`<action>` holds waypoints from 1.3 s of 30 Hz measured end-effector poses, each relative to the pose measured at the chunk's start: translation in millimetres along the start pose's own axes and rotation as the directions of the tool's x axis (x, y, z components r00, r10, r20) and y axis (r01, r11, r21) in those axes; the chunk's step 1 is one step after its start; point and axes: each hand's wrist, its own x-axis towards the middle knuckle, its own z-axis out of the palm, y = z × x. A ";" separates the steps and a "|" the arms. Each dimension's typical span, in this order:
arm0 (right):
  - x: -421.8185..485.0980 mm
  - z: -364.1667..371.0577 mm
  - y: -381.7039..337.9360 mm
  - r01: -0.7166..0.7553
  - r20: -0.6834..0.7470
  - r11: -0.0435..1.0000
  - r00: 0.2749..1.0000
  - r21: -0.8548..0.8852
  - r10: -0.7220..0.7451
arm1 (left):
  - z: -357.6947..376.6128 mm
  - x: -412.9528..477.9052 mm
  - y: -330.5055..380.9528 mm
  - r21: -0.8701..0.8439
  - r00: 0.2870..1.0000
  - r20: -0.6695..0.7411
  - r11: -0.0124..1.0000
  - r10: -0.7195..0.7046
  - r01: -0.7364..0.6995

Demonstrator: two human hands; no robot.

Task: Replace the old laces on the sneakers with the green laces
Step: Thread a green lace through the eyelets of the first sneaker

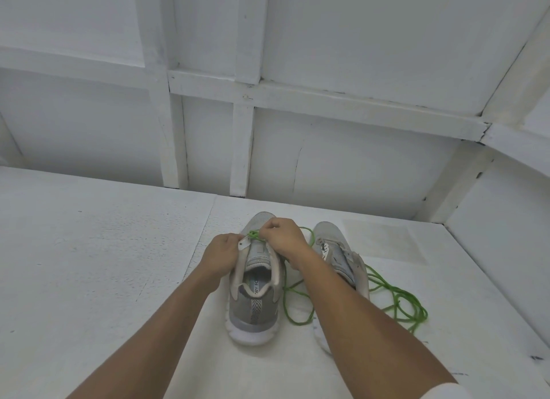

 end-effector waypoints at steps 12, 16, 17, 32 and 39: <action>0.4 0.6 -1.4 -0.004 0.014 0.999 1.000 -0.031 0.004 | -1.8 0.1 -3.1 -0.055 1.000 0.026 0.998 -0.017 0.018; 0.6 1.2 -0.7 -0.012 0.014 0.999 1.000 -0.033 0.012 | -1.4 1.1 -5.3 -0.064 0.999 0.026 0.998 -0.019 0.021; 0.6 1.1 -0.9 -0.012 0.012 0.999 1.000 -0.036 0.012 | -1.1 0.8 -5.6 -0.069 1.000 0.023 0.997 -0.020 0.021; 3.0 9.4 -2.5 0.033 0.013 0.982 0.999 -0.185 -0.031 | -2.1 8.4 -4.5 -0.201 0.985 0.056 0.965 -0.161 0.169; 2.5 5.4 -4.9 0.084 0.019 0.932 0.996 -0.352 -0.083 | -4.1 22.6 -8.2 -0.181 0.982 0.119 0.969 -0.148 0.169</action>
